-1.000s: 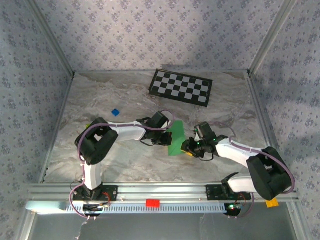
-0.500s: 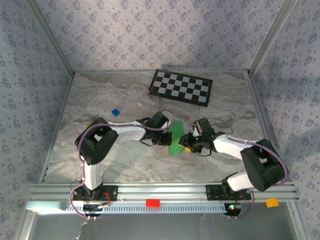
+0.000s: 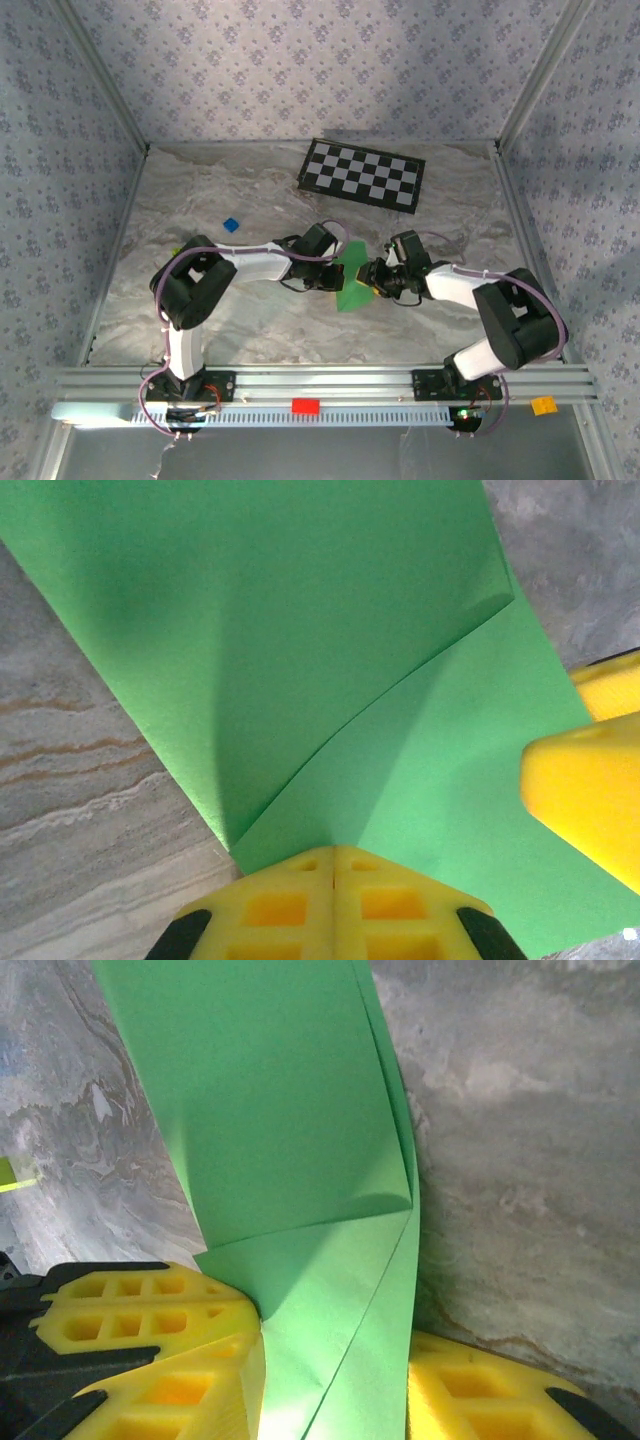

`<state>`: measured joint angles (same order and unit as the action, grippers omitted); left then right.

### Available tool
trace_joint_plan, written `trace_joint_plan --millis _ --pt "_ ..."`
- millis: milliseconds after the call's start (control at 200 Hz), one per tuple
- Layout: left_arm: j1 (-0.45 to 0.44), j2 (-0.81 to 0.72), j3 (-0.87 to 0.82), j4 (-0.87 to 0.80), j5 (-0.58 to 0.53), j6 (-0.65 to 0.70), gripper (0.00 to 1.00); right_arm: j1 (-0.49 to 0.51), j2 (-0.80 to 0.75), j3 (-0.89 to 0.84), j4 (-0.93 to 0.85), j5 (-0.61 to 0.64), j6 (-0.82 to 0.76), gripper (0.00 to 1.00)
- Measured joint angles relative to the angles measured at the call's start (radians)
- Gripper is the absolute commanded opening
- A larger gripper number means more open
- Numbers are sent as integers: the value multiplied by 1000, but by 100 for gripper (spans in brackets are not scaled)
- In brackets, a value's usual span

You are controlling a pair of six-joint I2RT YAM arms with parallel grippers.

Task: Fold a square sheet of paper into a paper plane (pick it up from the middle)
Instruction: Turn over the paper at the center of the table.

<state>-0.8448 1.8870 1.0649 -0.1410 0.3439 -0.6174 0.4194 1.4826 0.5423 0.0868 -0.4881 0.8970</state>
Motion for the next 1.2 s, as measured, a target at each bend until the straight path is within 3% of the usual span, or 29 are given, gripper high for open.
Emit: trace_joint_plan --millis 560,890,1000,1199 --pt "0 0 -1 3 3 0 3 -38 68 0 117 -26 0 27" --pt "0 -1 -4 8 3 -3 4 -58 87 -24 180 -46 0 11" --pt "0 -23 -37 34 3 -24 9 -67 84 -30 196 -59 -2 7" --pt "0 -126 -110 58 -31 -69 28 -67 -7 -44 188 -63 -35 5"
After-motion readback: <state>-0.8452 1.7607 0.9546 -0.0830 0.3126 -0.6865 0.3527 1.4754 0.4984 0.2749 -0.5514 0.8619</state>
